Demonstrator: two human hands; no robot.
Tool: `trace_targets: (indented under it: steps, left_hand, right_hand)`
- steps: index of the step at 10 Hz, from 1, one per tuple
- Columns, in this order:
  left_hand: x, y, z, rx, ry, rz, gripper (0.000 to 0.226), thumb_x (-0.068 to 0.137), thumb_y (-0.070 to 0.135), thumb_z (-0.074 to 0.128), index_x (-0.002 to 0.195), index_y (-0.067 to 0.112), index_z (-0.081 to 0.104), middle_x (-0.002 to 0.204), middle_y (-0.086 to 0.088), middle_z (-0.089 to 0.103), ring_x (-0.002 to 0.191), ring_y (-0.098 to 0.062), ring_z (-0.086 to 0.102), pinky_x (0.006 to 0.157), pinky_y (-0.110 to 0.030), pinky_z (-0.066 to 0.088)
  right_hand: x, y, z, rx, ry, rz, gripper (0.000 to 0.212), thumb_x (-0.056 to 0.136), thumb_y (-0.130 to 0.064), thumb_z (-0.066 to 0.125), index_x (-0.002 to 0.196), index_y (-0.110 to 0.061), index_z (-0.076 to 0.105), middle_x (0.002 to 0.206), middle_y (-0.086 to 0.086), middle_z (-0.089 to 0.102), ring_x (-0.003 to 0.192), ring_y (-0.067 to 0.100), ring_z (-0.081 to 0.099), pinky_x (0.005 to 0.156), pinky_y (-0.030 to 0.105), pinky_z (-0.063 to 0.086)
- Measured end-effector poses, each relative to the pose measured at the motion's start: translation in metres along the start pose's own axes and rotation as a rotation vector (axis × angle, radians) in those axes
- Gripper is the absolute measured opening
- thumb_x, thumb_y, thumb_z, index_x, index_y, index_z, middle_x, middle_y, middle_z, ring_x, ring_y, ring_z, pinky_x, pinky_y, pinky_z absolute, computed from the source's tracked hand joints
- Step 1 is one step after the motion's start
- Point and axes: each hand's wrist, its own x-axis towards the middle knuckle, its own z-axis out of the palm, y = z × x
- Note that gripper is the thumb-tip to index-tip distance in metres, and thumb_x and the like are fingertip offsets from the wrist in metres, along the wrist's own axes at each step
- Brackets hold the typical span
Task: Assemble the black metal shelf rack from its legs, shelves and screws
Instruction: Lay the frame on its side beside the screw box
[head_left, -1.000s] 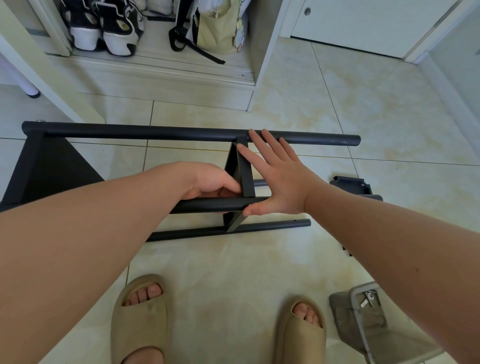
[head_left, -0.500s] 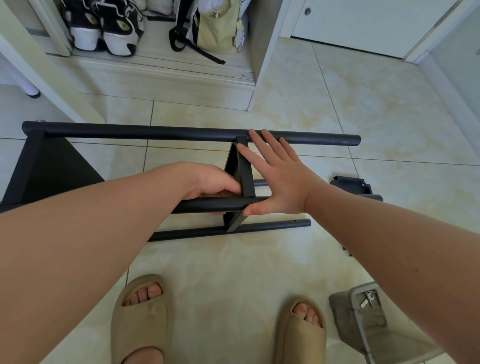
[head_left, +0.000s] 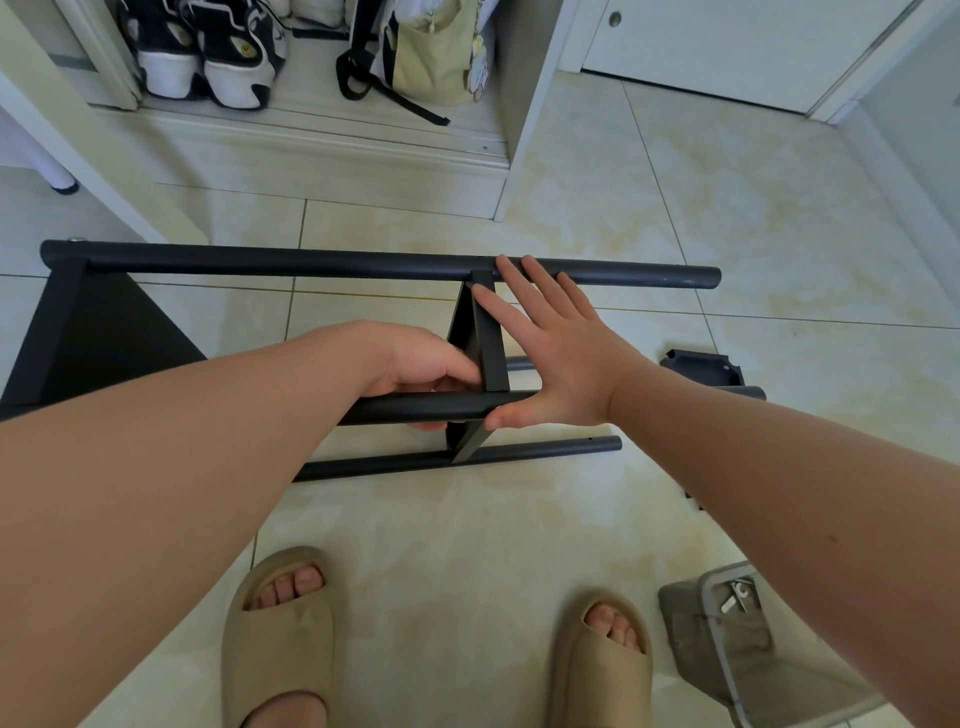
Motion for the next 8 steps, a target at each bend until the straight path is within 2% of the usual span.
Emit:
trace_targets:
  steps: [1, 3, 4, 7, 8]
  left_hand:
    - [0.0029, 0.0000, 0.0003, 0.023, 0.023, -0.003, 0.018, 0.095, 0.025, 0.061, 0.105, 0.014, 0.072, 0.090, -0.004, 0.073, 0.078, -0.015, 0.065, 0.081, -0.032, 0.055]
    - [0.0017, -0.0023, -0.0034, 0.013, -0.021, 0.037, 0.019, 0.094, 0.010, 0.056, 0.094, 0.017, 0.073, 0.085, -0.002, 0.070, 0.068, -0.012, 0.062, 0.067, -0.026, 0.051]
    - [0.0020, -0.0029, -0.0037, 0.026, -0.014, 0.030, 0.020, 0.092, 0.009, 0.056, 0.092, 0.018, 0.074, 0.086, -0.003, 0.070, 0.070, -0.013, 0.061, 0.065, -0.026, 0.050]
    - [0.0013, -0.0028, -0.0053, -0.018, -0.042, 0.075, 0.023, 0.094, 0.013, 0.056, 0.086, 0.020, 0.076, 0.087, -0.003, 0.073, 0.076, -0.015, 0.065, 0.069, -0.028, 0.051]
    - [0.0016, -0.0025, -0.0044, 0.002, -0.027, 0.069, 0.017, 0.096, 0.021, 0.058, 0.097, 0.018, 0.074, 0.088, -0.001, 0.074, 0.074, -0.013, 0.067, 0.068, -0.027, 0.052]
  right_hand:
    - [-0.0001, 0.0001, -0.0002, 0.000, 0.002, 0.000, 0.126, 0.065, -0.099, 0.031, 0.162, -0.028, -0.008, 0.168, 0.006, -0.019, 0.154, 0.029, -0.019, 0.125, 0.050, -0.006]
    - [0.0003, 0.0004, 0.0007, -0.005, 0.002, -0.001, 0.125, 0.066, -0.099, 0.031, 0.162, -0.029, -0.008, 0.168, 0.006, -0.020, 0.154, 0.029, -0.019, 0.125, 0.050, -0.006]
    - [0.0005, 0.0005, 0.0009, -0.004, 0.004, -0.001, 0.125, 0.066, -0.099, 0.031, 0.162, -0.028, -0.007, 0.168, 0.006, -0.019, 0.154, 0.029, -0.019, 0.125, 0.050, -0.007]
    - [0.0003, 0.0002, 0.0001, 0.006, 0.004, 0.001, 0.125, 0.066, -0.099, 0.032, 0.162, -0.029, -0.007, 0.168, 0.005, -0.019, 0.154, 0.028, -0.019, 0.125, 0.050, -0.006]
    - [0.0004, -0.0003, 0.0000, 0.003, 0.002, 0.000, 0.125, 0.066, -0.098, 0.032, 0.161, -0.029, -0.008, 0.168, 0.005, -0.019, 0.154, 0.028, -0.019, 0.125, 0.050, -0.006]
